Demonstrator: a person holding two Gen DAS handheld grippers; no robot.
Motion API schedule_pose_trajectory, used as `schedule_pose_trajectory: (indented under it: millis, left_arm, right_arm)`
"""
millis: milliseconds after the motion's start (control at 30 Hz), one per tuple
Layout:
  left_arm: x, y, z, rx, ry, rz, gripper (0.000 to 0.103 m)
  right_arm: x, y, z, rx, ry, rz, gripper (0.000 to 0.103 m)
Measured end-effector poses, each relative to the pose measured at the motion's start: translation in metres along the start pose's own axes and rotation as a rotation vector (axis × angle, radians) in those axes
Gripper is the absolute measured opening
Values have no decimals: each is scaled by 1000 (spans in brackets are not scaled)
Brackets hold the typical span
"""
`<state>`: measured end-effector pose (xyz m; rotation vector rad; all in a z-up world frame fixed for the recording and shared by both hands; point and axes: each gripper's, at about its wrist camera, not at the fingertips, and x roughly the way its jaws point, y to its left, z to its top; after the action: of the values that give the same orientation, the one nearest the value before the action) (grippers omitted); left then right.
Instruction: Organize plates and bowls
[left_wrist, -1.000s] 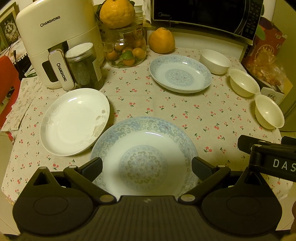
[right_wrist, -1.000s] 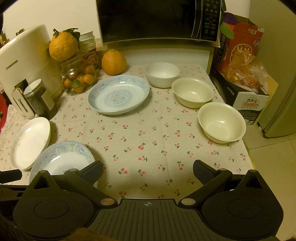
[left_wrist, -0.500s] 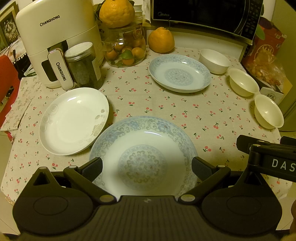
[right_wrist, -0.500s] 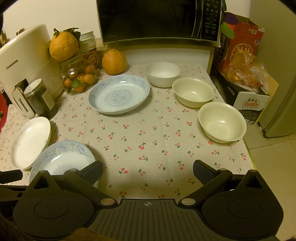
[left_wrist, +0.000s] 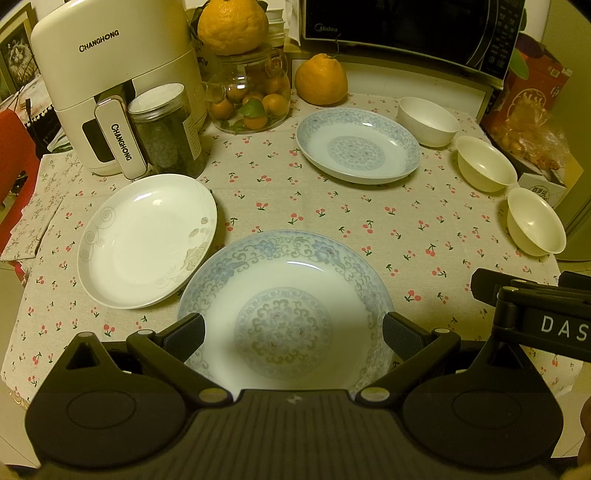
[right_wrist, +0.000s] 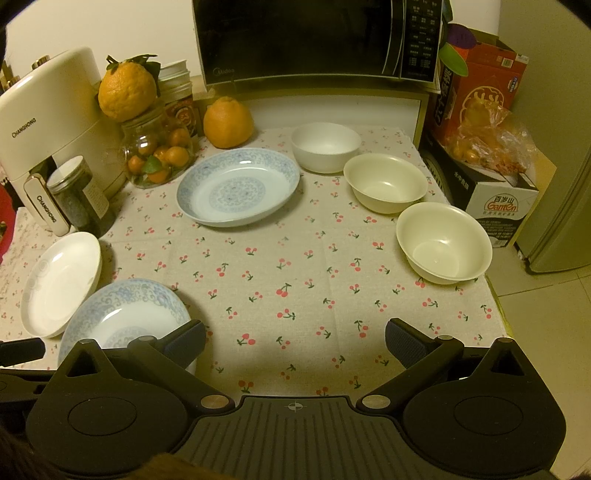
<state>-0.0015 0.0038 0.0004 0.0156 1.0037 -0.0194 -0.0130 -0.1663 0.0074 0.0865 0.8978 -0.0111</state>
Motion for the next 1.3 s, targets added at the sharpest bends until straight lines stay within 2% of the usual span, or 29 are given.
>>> schedule_pose_trajectory:
  millis: [1000,1100,1300]
  left_arm:
    - [0,-3,1,12,4,-13,103]
    - [0,-1,5,21,-2,-25,103]
    - [0,0,13,69,-30,-104,103]
  right_arm:
    - [5,2,1,8,6,-1,103]
    - [3,0,4,15,-1,-4,103]
    - [1,-6,10,24,-30,-7,103]
